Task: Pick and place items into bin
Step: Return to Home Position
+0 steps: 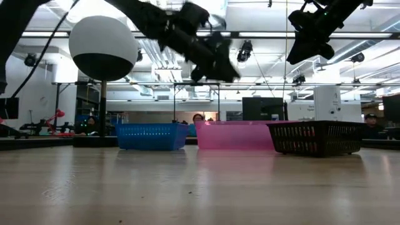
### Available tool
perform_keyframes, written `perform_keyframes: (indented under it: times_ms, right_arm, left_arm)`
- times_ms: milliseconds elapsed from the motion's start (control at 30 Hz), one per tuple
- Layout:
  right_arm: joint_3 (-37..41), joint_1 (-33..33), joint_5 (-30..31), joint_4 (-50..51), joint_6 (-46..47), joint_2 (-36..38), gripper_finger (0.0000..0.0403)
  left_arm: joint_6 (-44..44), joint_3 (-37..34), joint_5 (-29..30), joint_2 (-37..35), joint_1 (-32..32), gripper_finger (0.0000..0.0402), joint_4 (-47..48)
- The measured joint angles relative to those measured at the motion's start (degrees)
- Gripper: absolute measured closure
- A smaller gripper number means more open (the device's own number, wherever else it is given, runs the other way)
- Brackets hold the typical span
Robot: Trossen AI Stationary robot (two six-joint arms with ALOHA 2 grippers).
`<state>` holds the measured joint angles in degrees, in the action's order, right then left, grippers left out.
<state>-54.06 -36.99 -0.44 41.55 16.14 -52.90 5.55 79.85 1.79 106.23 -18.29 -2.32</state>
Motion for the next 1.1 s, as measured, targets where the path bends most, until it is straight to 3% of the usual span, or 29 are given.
perform_keyframes:
  times_ms: [167, 333, 533, 800, 1000, 1100]
  right_arm:
    - [0.11, 0.03, -0.1, -0.22, -0.54, -0.04, 0.0335]
    - [0.26, 1.37, -5.89, -3.96, -5.23, -0.04, 0.0335]
    - [0.76, 6.78, -12.99, -16.05, -6.69, 0.02, 0.0335]
    - [1.09, 17.3, -13.07, -34.18, -8.06, 0.02, 0.0335]
    - [1.16, 20.31, -13.11, -37.17, -8.62, 0.0, 0.0335]
    - [1.24, 20.65, -13.06, -37.06, -7.01, -0.04, 0.0335]
  left_arm:
    - [-0.01, 0.69, -10.27, -5.71, 2.37, 0.027, -0.82]
    - [-3.34, -1.57, -10.53, -13.56, 6.18, 0.0321, -0.55]
    - [-4.43, -7.5, -10.7, -23.48, 9.15, 0.0392, -3.02]
    - [-0.01, -26.54, -9.72, -39.14, 9.77, 0.0394, -18.56]
    - [3.14, -43.75, -8.48, -51.13, 9.8, 0.04, -29.88]
    - [3.21, -49.85, -8.47, -58.01, 9.8, 0.0401, -29.6]
